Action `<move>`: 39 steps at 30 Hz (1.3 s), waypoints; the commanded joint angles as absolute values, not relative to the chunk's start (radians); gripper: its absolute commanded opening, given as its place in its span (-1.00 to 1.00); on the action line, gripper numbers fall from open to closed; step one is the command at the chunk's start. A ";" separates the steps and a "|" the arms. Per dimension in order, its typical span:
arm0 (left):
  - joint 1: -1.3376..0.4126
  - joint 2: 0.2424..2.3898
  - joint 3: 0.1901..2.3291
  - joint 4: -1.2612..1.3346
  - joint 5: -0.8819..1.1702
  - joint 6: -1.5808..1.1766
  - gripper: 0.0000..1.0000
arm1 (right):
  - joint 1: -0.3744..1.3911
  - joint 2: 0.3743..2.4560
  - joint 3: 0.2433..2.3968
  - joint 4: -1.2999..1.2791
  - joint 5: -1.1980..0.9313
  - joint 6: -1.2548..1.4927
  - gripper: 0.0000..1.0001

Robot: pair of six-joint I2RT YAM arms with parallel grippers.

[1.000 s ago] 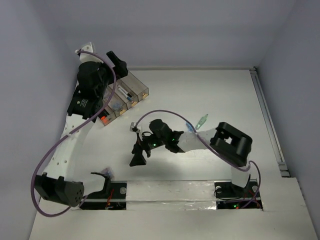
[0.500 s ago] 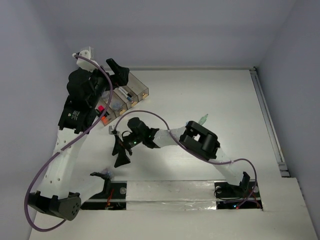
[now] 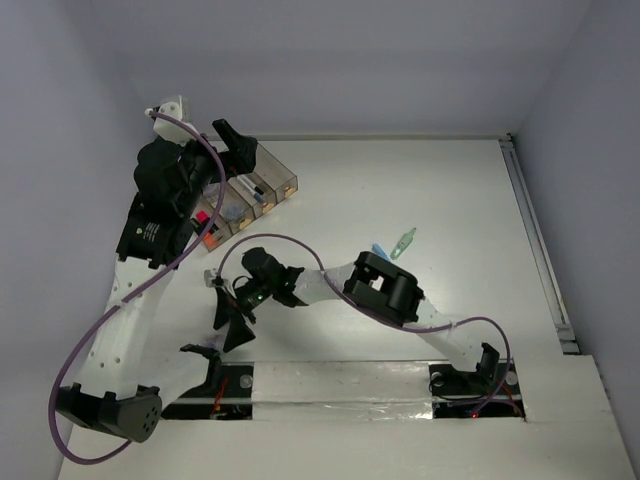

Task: Sort the stationery into containers
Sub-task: Move the stationery to the corner of the board.

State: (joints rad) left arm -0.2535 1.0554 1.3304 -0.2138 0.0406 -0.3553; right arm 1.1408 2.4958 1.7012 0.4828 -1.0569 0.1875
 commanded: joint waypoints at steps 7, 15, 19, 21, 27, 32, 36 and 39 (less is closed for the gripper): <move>-0.250 1.054 1.324 -0.175 0.029 -0.339 0.98 | 1.150 2.504 1.623 0.684 -0.916 0.255 1.00; -0.250 1.055 1.315 -0.164 0.031 -0.344 0.98 | 1.180 2.462 1.519 0.776 -0.810 0.317 0.99; -0.250 1.055 1.312 -0.160 0.029 -0.345 0.98 | 1.180 2.419 1.470 0.776 -0.642 0.330 0.96; -0.250 1.055 1.313 -0.163 0.026 -0.345 0.98 | 1.180 2.404 1.473 0.752 -0.509 0.333 0.93; -0.232 1.055 1.296 -0.172 -0.014 -0.339 0.98 | 1.143 2.381 1.526 0.658 -0.450 0.344 0.86; -0.200 1.029 1.263 -0.210 -0.022 -0.359 0.98 | 1.143 2.297 1.427 0.702 -0.581 0.314 1.00; -0.199 1.006 1.244 -0.221 -0.005 -0.390 0.97 | 1.143 2.238 1.408 0.698 -0.633 0.290 1.00; -0.199 0.997 1.268 -0.248 0.029 -0.399 0.97 | 1.143 2.260 1.492 0.623 -0.724 0.272 1.00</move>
